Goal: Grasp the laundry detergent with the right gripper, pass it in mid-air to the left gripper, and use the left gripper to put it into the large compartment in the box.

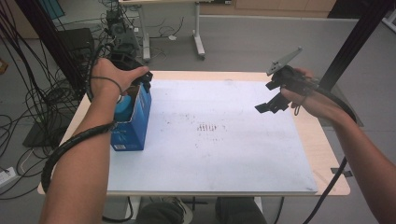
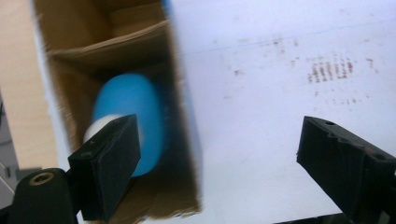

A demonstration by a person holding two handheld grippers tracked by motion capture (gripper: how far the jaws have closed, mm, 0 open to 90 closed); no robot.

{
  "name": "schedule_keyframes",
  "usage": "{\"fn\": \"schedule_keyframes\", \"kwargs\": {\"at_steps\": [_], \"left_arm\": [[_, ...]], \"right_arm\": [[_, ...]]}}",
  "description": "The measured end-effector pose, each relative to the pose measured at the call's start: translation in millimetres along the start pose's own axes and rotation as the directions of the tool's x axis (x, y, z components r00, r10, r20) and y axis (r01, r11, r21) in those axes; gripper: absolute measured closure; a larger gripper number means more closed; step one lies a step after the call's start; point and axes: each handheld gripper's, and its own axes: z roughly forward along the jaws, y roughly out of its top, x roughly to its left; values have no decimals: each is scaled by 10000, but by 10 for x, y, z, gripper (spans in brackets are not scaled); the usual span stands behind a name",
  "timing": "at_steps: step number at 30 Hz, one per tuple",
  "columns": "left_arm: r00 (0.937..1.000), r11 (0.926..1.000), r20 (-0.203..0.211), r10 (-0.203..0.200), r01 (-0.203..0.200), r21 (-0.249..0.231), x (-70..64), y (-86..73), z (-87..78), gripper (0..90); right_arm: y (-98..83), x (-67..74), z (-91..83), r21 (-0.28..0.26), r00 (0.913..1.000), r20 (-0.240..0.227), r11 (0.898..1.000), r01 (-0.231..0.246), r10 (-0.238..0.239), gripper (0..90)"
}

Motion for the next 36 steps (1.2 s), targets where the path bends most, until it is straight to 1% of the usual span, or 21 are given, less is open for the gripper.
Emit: {"fn": "schedule_keyframes", "kwargs": {"at_steps": [2,5,8,10,12,15,18,20,25,27,28,29,30,32,36], "left_arm": [[9996,9996,27,266,-266,-47,-114,30,-1,136],[9980,9979,130,619,-616,-177,-270,61,-4,132],[9946,9947,242,1012,-1006,-224,-427,77,2,126],[9911,9915,358,1283,-1273,-271,-524,88,13,124],[9882,9890,450,1468,-1456,-274,-608,101,24,123],[9842,9856,605,1663,-1639,-421,-722,120,28,114],[9785,9808,750,1919,-1885,-507,-821,141,12,113],[9767,9792,799,1993,-1953,-559,-884,154,11,113],[9703,9732,866,2258,-2209,-634,-1000,192,1,106],[9681,9721,984,2305,-2245,-682,-1027,206,8,108],[9682,9720,969,2306,-2246,-686,-1037,210,10,108],[9665,9702,969,2376,-2314,-716,-1037,215,12,107],[9673,9714,1000,2331,-2268,-710,-1041,217,18,107],[9674,9711,938,2352,-2298,-651,-1038,226,37,107],[9678,9720,989,2313,-2255,-658,-1020,238,64,107]], "right_arm": [[-11,-4,9,116,10000,13,9999,-31,31,6],[-35,1,20,137,9999,4,9998,-169,169,6],[-62,8,28,237,9996,29,9993,-294,293,6],[-74,10,32,310,9990,78,9986,-432,430,6],[-79,18,33,324,9990,86,9985,-448,446,6],[-105,48,22,418,9987,136,9979,-500,494,6],[-148,58,-9,557,9985,190,9970,-532,522,6],[-176,49,-37,552,9980,229,9967,-594,582,6],[-208,30,-100,506,9975,318,9967,-639,623,6],[-209,20,-107,490,9975,323,9967,-645,630,6],[-208,14,-106,511,9975,329,9967,-637,621,6],[-205,11,-103,532,9976,320,9966,-623,606,6],[-200,7,-100,532,9978,309,9968,-600,584,6],[-190,4,-90,552,9980,275,9967,-592,578,6],[-177,-9,-78,536,9979,302,9968,-589,573,6]]}}
